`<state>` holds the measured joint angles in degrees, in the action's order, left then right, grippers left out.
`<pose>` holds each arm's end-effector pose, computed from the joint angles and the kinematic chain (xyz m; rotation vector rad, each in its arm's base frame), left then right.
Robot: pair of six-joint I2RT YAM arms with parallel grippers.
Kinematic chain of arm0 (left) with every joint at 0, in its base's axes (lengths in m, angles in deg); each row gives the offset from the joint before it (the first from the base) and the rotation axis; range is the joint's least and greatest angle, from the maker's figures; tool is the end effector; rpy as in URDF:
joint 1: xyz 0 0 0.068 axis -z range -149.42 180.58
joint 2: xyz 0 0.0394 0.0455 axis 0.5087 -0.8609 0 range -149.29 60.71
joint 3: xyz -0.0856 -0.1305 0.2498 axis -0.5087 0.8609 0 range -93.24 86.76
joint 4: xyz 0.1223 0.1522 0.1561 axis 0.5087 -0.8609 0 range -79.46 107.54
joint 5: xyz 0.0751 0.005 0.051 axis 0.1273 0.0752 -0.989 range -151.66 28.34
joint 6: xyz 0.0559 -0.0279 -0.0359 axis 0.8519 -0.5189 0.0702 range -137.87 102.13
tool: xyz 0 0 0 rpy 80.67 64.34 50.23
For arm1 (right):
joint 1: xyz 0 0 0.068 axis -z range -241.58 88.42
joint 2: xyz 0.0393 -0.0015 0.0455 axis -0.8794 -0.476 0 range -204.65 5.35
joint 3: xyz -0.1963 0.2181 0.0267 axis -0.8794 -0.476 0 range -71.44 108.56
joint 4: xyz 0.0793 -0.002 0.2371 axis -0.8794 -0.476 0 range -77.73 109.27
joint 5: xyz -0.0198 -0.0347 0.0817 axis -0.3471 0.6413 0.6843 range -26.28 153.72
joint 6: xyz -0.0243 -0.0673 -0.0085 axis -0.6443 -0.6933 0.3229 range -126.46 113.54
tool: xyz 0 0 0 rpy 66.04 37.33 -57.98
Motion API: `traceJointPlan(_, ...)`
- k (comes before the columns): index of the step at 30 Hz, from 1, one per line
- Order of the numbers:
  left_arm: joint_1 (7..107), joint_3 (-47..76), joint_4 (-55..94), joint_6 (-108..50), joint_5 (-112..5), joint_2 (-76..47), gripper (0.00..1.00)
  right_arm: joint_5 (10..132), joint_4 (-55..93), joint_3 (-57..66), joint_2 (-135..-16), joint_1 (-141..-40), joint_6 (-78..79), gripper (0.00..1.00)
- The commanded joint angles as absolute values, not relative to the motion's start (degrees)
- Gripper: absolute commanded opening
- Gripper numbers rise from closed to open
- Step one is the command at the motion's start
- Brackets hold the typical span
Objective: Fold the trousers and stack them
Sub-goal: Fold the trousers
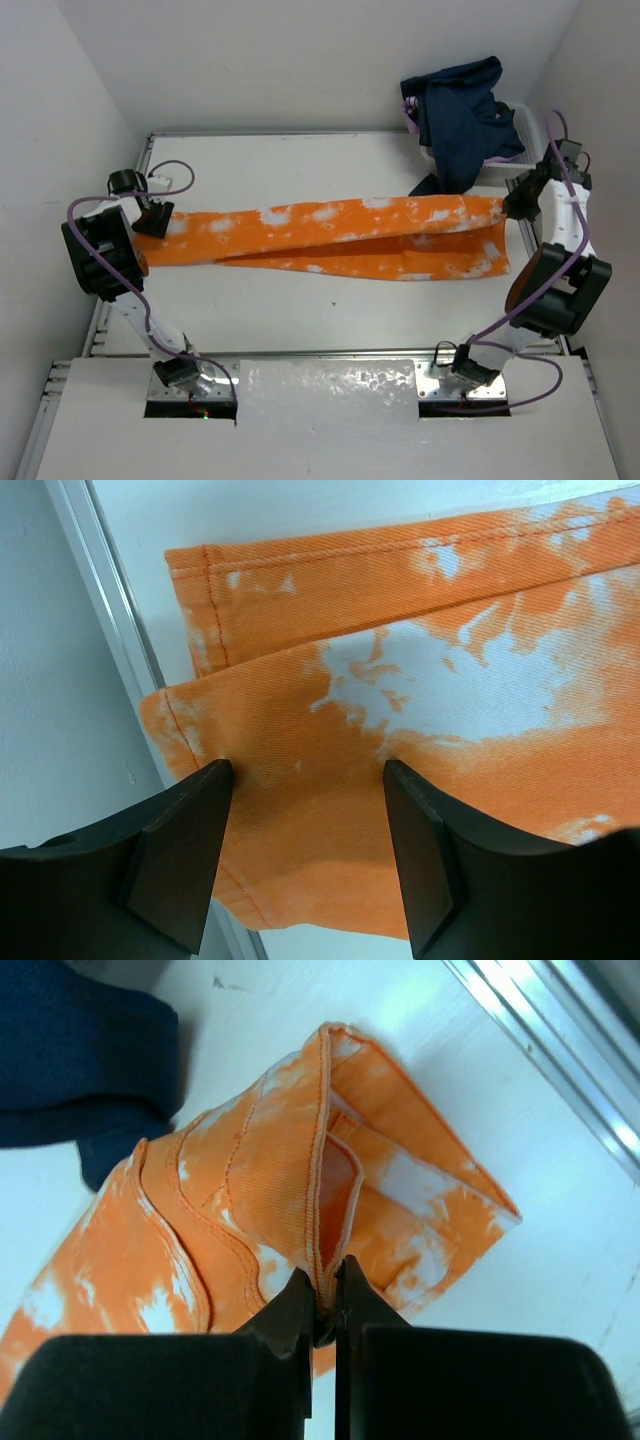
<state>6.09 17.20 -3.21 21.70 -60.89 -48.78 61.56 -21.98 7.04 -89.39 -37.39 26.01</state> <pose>0.3625 0.1642 0.1636 0.3561 2.6548 0.3562 0.3235 -0.1478 0.2788 1.2335 2.2586 0.0059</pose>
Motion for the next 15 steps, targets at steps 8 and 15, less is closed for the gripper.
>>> traceJointPlan(8,5.36,18.55,-1.71,22.30,-62.89,-49.24,0.59,65.39,-27.48,-0.76,-79.13,-29.58,24.92,0.00)
traceJointPlan(15,5.27,18.21,-1.53,22.74,-63.51,-49.50,0.60,59.16,-21.60,-21.31,-75.43,-28.97,26.14,0.00)
